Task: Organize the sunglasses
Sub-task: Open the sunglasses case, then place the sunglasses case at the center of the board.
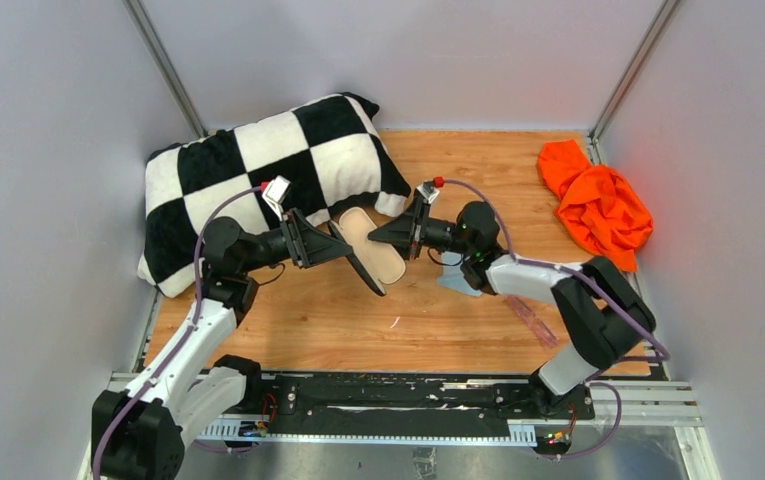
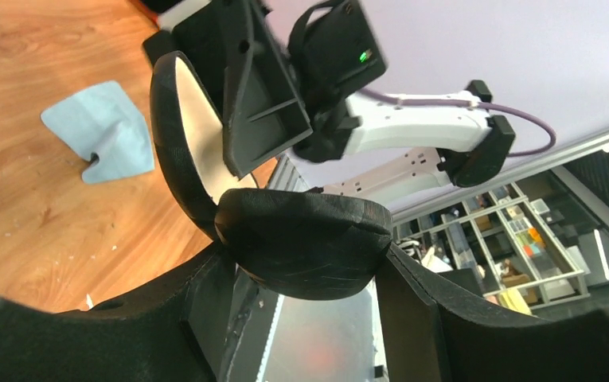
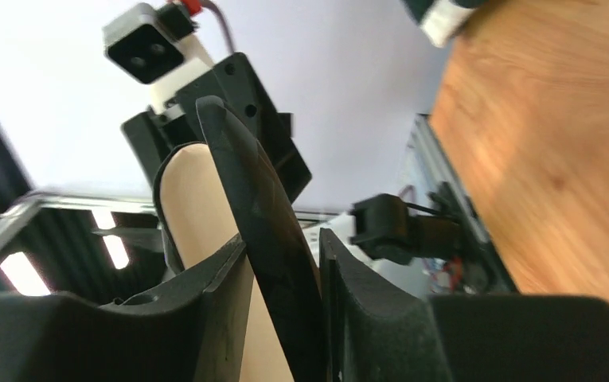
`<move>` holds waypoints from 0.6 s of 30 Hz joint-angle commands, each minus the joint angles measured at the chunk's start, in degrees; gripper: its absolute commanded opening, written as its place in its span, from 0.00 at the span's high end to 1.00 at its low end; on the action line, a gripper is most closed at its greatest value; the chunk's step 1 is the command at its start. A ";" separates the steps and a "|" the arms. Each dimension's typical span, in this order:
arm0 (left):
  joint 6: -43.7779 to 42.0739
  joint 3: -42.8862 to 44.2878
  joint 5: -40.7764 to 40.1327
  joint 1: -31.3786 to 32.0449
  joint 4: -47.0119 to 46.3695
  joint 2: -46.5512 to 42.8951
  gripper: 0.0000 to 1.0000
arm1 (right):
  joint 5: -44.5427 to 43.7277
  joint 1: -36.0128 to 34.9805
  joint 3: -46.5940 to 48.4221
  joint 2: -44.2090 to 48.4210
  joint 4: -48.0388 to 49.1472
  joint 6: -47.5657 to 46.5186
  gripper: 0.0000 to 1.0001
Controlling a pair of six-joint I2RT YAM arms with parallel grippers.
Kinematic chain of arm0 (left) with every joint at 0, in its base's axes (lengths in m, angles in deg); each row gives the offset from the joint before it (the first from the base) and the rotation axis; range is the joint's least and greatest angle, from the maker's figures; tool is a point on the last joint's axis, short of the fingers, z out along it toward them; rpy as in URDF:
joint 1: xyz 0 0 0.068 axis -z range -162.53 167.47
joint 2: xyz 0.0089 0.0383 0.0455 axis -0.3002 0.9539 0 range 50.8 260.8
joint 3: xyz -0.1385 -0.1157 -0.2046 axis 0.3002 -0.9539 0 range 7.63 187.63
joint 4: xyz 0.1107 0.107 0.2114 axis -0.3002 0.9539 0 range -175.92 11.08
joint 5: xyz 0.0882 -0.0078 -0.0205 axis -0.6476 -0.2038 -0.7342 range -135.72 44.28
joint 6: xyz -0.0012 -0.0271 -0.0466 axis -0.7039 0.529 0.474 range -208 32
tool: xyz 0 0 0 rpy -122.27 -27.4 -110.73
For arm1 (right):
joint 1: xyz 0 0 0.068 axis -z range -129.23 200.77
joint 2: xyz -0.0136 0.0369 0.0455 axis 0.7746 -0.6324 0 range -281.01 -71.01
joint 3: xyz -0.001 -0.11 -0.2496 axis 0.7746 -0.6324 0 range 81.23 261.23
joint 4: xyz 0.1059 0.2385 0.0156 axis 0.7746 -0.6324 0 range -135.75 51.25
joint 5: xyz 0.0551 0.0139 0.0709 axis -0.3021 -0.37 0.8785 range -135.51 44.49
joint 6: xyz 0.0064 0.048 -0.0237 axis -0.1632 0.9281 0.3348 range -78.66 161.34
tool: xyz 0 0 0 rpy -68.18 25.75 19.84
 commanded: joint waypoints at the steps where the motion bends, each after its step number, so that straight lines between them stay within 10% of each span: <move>1: -3.65 1.77 2.43 0.92 3.93 1.71 1.00 | 6.35 -0.12 7.82 7.64 -44.53 -32.79 0.75; 5: -3.47 1.25 2.49 0.92 3.94 1.74 1.00 | -0.65 -0.24 15.82 11.74 -71.17 -50.65 0.69; 18: -3.12 0.73 3.73 0.92 3.94 2.45 1.00 | 0.23 -0.58 19.07 12.78 -78.78 -58.62 0.71</move>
